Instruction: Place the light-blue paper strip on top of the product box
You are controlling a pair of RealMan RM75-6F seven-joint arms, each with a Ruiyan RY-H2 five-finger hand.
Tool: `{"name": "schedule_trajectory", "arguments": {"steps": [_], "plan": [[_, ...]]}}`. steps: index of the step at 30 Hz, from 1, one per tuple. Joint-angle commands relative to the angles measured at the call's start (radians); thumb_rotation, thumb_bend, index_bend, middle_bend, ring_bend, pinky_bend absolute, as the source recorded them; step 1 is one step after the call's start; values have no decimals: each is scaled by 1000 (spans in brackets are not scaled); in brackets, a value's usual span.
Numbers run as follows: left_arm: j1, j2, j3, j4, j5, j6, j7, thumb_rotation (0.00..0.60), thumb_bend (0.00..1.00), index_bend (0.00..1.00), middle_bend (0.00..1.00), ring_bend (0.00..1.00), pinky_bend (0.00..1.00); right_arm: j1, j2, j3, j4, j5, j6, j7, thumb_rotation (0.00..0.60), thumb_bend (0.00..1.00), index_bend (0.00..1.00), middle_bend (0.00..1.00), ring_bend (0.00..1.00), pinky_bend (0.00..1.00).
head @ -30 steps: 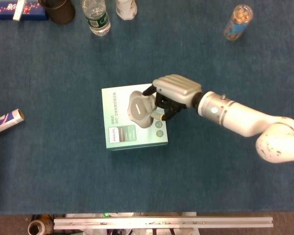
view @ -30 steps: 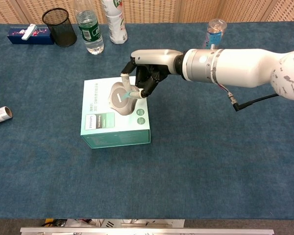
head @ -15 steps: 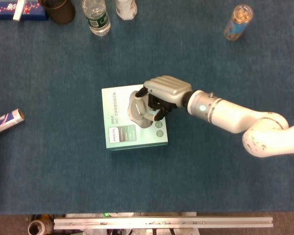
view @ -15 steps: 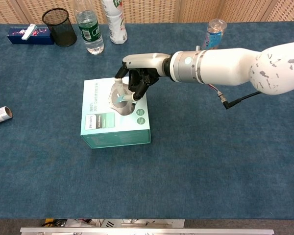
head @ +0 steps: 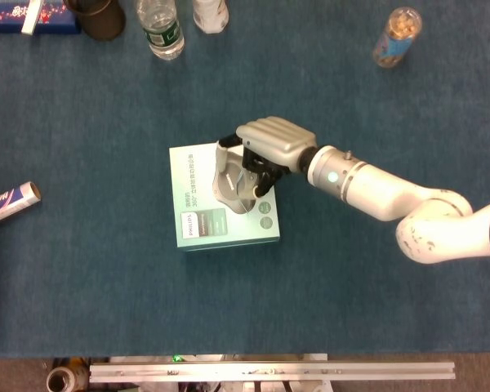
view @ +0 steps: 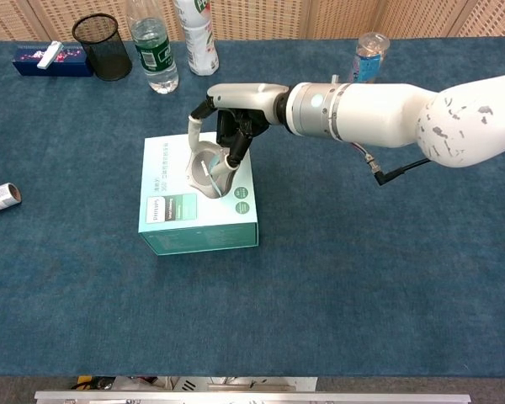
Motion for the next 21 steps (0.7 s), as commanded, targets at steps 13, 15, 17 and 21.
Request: {"name": "schedule_trajectory", "arguments": {"steps": [13,15,17,21], "plan": [[1,0,0,4,4,0,-4,600,208,181,299,301,275,-48,32,-68,-47,-51,209,-232,600,160,418,995,1000,1000],[0,1,0,2,7,1,-2,600,208,181,299,301,275,-45,17,-73,-39,-44,224,-265,600,143,418,995,1000,1000],[2,2,0,1,7,2,-2,600,208,181,299,301,275,-42,-4,-76,-29,-40,244,-301,600,119,418,995,1000,1000],[6,4,0,1,3,5,-4,600,208,181,299,301,275,-34,-47,-71,-7,-32,275,-353,600,95,418,994,1000,1000]]}}
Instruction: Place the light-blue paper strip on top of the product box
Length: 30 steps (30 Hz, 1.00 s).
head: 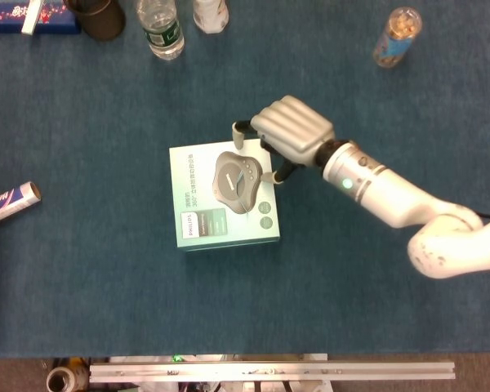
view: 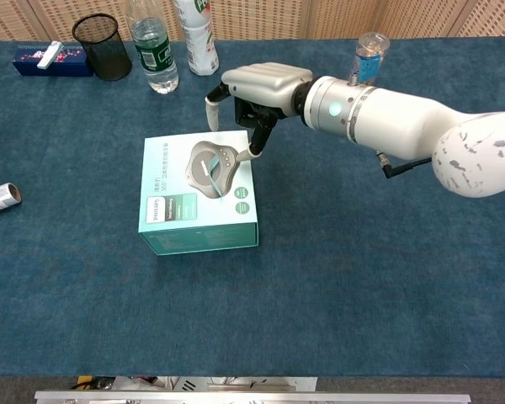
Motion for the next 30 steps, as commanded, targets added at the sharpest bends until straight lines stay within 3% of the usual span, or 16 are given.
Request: {"name": "schedule_trajectory", "arguments": {"steps": [1,12,30], "plan": [[2,0,1,1,-2,1,-2,600,208,181,299,301,275,8,-34,3,20,10,24,-37,600,85,418,994,1000,1000],[13,-1,1,22,-11,5,-26,600,208,179,299,301,275,40,-106,50,55,47,36,-93,600,77,418,994,1000,1000],[24,1,0,36,-27,0,-47,600,208,165,298,301,275,91,-175,80,110,107,4,-145,600,77,418,994,1000,1000]]}}
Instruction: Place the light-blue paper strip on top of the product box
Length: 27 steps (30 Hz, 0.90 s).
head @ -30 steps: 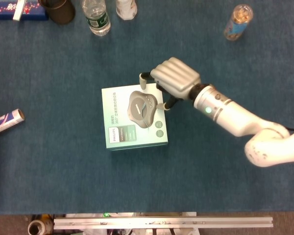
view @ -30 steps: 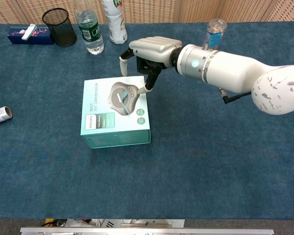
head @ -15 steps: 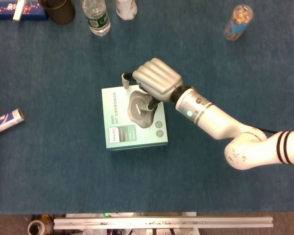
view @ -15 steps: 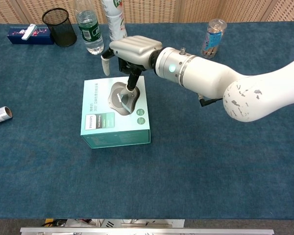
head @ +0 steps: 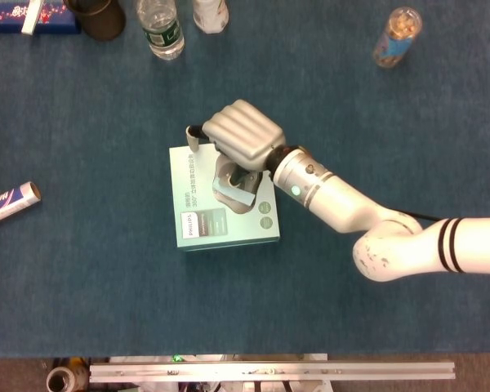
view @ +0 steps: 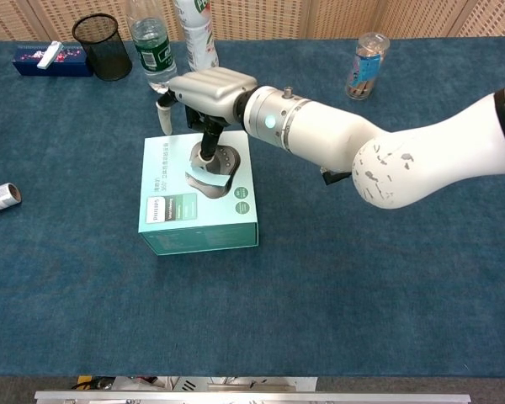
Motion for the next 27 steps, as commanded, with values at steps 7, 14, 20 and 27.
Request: {"name": "schedule_trajectory", "arguments": {"steps": [7,14,20,27], "plan": [[1,-2,-1,6,-1,-3,-5,600,208,164,298,301,275,-1,-3,5,-8,-6,8,1,600,78,418,994,1000,1000],[3,-2,-1,10,-1,-1,-11,600,208,164,298,301,275,-2,-6,9,-14,-7,12,4,600,77,418,994,1000,1000],[4,0,-1,9,-4,-5,-10,600,208,164,297,301,275,4,-18,9,1,-4,2,3,600,78,418,994,1000,1000],[9,2,-1,11,-8,-3,-13,600,208,164,297,302,275,17,-43,11,31,4,-12,1,600,78,418,994,1000,1000]]}}
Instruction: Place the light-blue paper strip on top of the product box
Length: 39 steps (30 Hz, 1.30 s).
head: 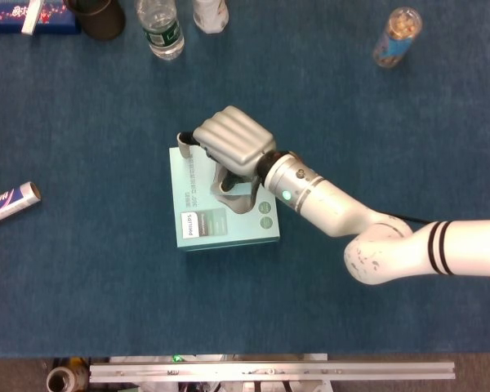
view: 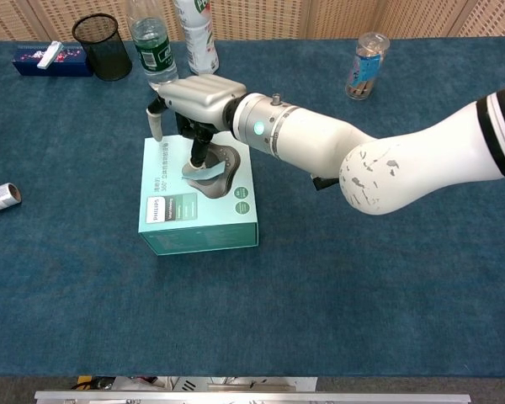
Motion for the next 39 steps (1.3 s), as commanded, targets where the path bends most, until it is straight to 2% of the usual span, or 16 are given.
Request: {"name": "schedule_trajectory", "arguments": {"steps": [1,8,12,18,22,24,27,30,32,35,37,39], "plan": [[2,1,0,1,-1,1,-2,600,208,164,297,302,275,4,-7,1,8,3,-5,0,600,78,418,994,1000,1000],[4,0,0,4,1,3,-6,600,208,164,297,301,275,6,-5,-7,7,5,-4,-15,600,78,418,994,1000,1000],[2,0,-2,6,5,5,-9,600,208,164,297,301,275,-5,7,7,-10,-6,16,2,600,77,418,994,1000,1000],[-12,7,-4,9,29,2,-6,600,208,164,300,301,275,-36,63,27,-68,-34,62,23,600,78,418,994,1000,1000],[-39,20,-3,7,67,-15,-25,600,208,164,306,304,276,-82,141,26,-139,-43,131,7,600,81,418,970,1000,1000],[-54,26,-3,9,90,-21,-43,600,208,164,330,351,289,-115,180,28,-180,-39,180,0,600,96,418,943,1000,1000],[-92,35,4,21,147,-44,-96,600,208,169,416,481,333,-181,283,27,-276,-4,243,-2,600,148,418,884,986,1000],[-137,54,16,27,188,-95,-148,600,208,166,553,599,369,-231,381,16,-356,21,273,-12,600,197,418,833,900,1000],[-176,68,23,29,218,-138,-192,600,231,152,614,663,458,-266,458,-2,-414,34,280,-20,600,282,425,799,834,1000],[-234,85,31,38,268,-185,-235,600,369,143,706,754,601,-310,551,-25,-482,41,291,-24,600,452,435,730,735,1000],[-273,100,38,42,302,-218,-248,600,485,141,816,855,722,-340,606,-39,-521,39,299,-18,600,513,436,691,685,985],[-305,118,47,27,325,-249,-259,600,548,146,912,938,820,-367,642,-50,-546,31,314,-9,600,557,441,660,648,940]]}}
